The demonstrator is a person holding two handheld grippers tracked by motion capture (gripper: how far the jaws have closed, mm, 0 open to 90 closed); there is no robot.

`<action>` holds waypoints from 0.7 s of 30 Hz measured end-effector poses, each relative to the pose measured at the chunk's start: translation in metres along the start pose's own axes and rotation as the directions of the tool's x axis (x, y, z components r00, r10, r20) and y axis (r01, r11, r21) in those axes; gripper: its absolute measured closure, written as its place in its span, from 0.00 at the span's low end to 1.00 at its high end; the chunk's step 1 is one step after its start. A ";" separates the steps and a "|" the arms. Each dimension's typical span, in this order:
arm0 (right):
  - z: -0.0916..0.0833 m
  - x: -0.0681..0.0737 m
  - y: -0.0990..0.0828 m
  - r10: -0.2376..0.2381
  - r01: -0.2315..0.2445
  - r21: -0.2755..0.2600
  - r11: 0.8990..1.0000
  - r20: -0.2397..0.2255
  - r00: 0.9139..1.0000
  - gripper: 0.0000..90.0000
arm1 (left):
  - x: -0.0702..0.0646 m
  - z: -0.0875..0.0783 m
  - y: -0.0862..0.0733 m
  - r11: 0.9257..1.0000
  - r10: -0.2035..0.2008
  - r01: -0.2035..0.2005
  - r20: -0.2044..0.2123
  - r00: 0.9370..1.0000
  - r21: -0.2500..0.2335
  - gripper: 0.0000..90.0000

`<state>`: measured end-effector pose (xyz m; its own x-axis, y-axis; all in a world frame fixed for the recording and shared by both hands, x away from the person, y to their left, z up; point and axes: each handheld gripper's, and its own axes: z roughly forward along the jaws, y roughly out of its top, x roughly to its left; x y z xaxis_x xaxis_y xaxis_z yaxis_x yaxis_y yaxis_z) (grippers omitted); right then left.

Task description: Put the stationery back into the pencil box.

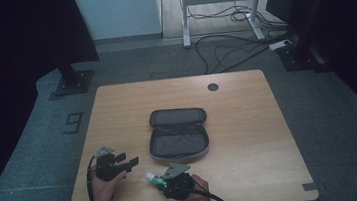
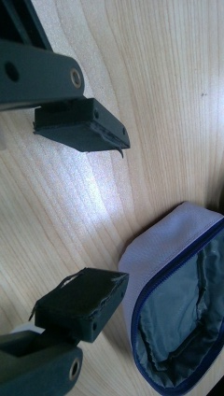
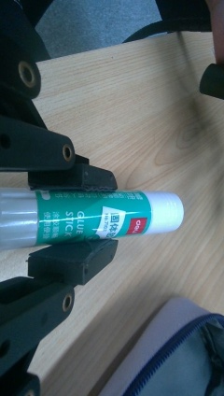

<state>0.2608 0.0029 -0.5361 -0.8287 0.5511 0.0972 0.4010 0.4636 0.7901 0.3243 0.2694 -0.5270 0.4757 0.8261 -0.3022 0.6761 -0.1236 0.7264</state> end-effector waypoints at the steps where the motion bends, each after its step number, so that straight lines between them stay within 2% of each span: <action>1: -0.001 -0.001 0.000 0.000 0.000 -0.002 1.000 0.001 1.000 0.72 | 0.000 0.000 0.000 1.000 0.000 0.000 -0.002 1.000 0.002 0.34; 21: -0.021 -0.014 0.007 0.019 -0.016 -0.061 0.998 0.036 0.999 0.72 | -0.001 0.002 -0.001 1.000 0.005 -0.005 -0.003 1.000 0.021 0.34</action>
<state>0.2673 -0.0162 -0.5189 -0.8066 0.5842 0.0902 0.3900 0.4113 0.8239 0.3247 0.2677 -0.5289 0.4774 0.8271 -0.2965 0.6853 -0.1393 0.7148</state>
